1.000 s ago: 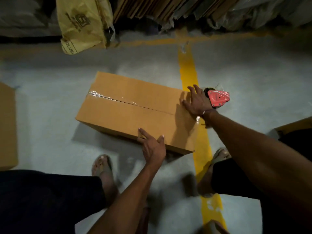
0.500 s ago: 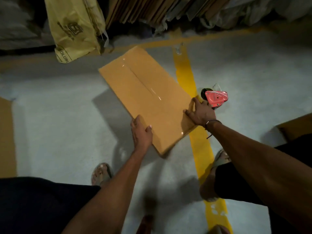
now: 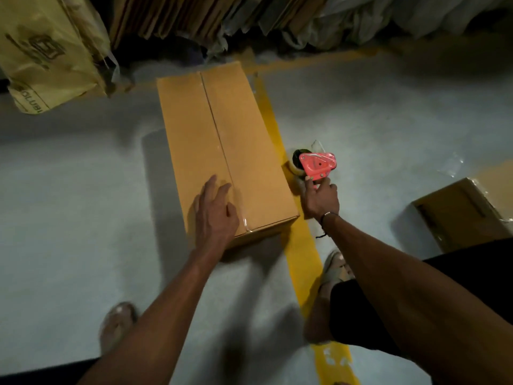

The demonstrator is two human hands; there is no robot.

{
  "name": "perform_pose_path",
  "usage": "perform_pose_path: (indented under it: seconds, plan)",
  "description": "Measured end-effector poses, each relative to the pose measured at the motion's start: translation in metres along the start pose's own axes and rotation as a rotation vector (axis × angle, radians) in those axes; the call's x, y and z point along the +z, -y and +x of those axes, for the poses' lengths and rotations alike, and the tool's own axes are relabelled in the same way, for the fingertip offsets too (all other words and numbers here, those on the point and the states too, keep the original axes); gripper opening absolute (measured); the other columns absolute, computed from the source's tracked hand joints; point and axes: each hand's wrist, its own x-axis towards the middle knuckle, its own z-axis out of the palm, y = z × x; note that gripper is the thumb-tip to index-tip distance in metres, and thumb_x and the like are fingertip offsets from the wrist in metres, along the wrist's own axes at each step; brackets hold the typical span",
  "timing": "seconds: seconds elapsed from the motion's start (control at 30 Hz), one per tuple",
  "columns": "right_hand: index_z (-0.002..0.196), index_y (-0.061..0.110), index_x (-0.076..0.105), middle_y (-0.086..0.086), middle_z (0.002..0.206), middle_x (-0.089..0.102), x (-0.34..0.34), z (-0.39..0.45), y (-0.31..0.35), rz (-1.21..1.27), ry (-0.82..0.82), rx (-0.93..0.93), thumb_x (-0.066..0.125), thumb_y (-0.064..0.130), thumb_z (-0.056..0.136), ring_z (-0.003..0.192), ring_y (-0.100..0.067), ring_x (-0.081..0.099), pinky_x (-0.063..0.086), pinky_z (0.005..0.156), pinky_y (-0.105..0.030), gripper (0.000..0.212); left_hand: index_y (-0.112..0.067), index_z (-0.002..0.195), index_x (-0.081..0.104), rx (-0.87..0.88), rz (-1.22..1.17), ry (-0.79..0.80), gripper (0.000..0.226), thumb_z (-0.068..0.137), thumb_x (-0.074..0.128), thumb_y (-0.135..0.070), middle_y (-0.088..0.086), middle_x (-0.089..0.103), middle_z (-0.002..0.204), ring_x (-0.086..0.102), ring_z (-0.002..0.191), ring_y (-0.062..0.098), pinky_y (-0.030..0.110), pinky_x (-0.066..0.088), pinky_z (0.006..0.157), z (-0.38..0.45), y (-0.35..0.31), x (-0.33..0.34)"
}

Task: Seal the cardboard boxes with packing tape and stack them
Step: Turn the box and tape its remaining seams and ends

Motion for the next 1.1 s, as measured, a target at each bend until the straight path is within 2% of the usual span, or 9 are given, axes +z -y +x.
perform_pose_path:
  seconds: [0.1, 0.2, 0.3, 0.57, 0.67, 0.8, 0.93, 1.03, 1.1]
  plan:
    - [0.139, 0.000, 0.045, -0.029, 0.141, 0.046, 0.003, 0.038, -0.022, 0.072, 0.049, 0.189, 0.044, 0.056, 0.104, 0.132, -0.044, 0.046, 0.038, 0.107, -0.043, 0.066, -0.018, 0.139, 0.061, 0.153, 0.020, 0.039, 0.047, 0.092, 0.062, -0.011, 0.008, 0.042, 0.160, 0.038, 0.148, 0.026, 0.055, 0.028, 0.122, -0.009, -0.024, 0.024]
    - [0.141, -0.004, 0.048, -0.029, 0.145, 0.050, 0.015, 0.075, -0.036, 0.107, 0.133, 0.329, 0.032, 0.066, 0.103, 0.133, -0.041, 0.049, 0.039, 0.106, -0.040, 0.081, -0.021, 0.142, 0.058, 0.228, 0.076, 0.099, 0.047, 0.095, 0.057, -0.017, 0.008, 0.041, 0.161, 0.036, 0.150, 0.025, 0.051, 0.023, 0.123, -0.016, -0.031, 0.042]
    - [0.141, -0.003, 0.053, -0.027, 0.145, 0.053, 0.032, 0.096, -0.041, 0.102, 0.227, 0.359, 0.020, 0.068, 0.103, 0.131, -0.040, 0.052, 0.040, 0.107, -0.039, 0.087, -0.022, 0.145, 0.056, 0.232, 0.122, 0.113, 0.048, 0.098, 0.045, -0.025, 0.008, 0.040, 0.162, 0.032, 0.152, 0.024, 0.049, 0.023, 0.125, -0.019, -0.026, 0.053]
    - [0.143, 0.006, 0.051, -0.024, 0.142, 0.055, 0.071, 0.113, -0.036, 0.148, 0.115, 0.464, 0.008, 0.083, 0.091, 0.129, -0.042, 0.052, 0.039, 0.110, -0.051, 0.103, -0.022, 0.147, 0.054, 0.222, 0.204, 0.084, 0.052, 0.097, 0.039, -0.030, 0.008, 0.039, 0.162, 0.032, 0.153, 0.026, 0.051, 0.024, 0.125, -0.020, -0.023, 0.070]
    - [0.139, 0.004, 0.056, -0.025, 0.140, 0.056, 0.063, 0.108, -0.027, 0.185, 0.088, 0.502, 0.009, 0.080, 0.093, 0.128, -0.042, 0.053, 0.038, 0.112, -0.053, 0.101, -0.022, 0.148, 0.053, 0.225, 0.244, 0.109, 0.054, 0.097, 0.038, -0.031, 0.010, 0.040, 0.162, 0.033, 0.152, 0.027, 0.053, 0.027, 0.124, -0.021, -0.022, 0.071]
    - [0.130, 0.003, 0.063, -0.023, 0.131, 0.063, 0.032, 0.084, -0.020, 0.211, -0.007, 0.460, 0.003, 0.075, 0.097, 0.116, -0.039, 0.061, 0.046, 0.104, -0.048, 0.099, -0.023, 0.150, 0.052, 0.216, 0.257, 0.186, 0.052, 0.101, 0.035, -0.031, 0.009, 0.039, 0.163, 0.032, 0.153, 0.027, 0.053, 0.028, 0.124, -0.019, -0.034, 0.060]
    - [0.118, 0.007, 0.072, -0.018, 0.118, 0.070, -0.016, 0.049, 0.000, 0.117, -0.035, 0.349, 0.001, 0.073, 0.098, 0.105, -0.034, 0.064, 0.049, 0.091, -0.042, 0.098, -0.027, 0.158, 0.038, 0.189, 0.258, 0.453, 0.057, 0.102, 0.046, -0.021, 0.005, 0.022, 0.171, 0.022, 0.157, 0.025, 0.049, 0.021, 0.127, -0.007, -0.045, 0.025]
    - [0.102, 0.011, 0.076, -0.014, 0.105, 0.074, -0.066, 0.019, 0.023, 0.053, -0.018, 0.211, -0.003, 0.073, 0.096, 0.095, -0.032, 0.067, 0.052, 0.085, -0.042, 0.100, -0.025, 0.153, 0.040, 0.222, 0.366, 0.555, 0.058, 0.096, 0.040, -0.022, 0.007, 0.038, 0.161, 0.038, 0.148, 0.032, 0.055, 0.029, 0.121, 0.001, -0.045, -0.014]
    - [0.090, 0.014, 0.075, -0.010, 0.092, 0.075, -0.096, -0.008, 0.046, 0.061, 0.012, 0.125, -0.003, 0.073, 0.095, 0.085, -0.029, 0.069, 0.057, 0.085, -0.045, 0.098, -0.025, 0.144, 0.045, 0.244, 0.419, 0.506, 0.053, 0.092, 0.039, -0.021, 0.006, 0.054, 0.141, 0.052, 0.133, 0.032, 0.056, 0.032, 0.116, 0.000, -0.053, -0.048]
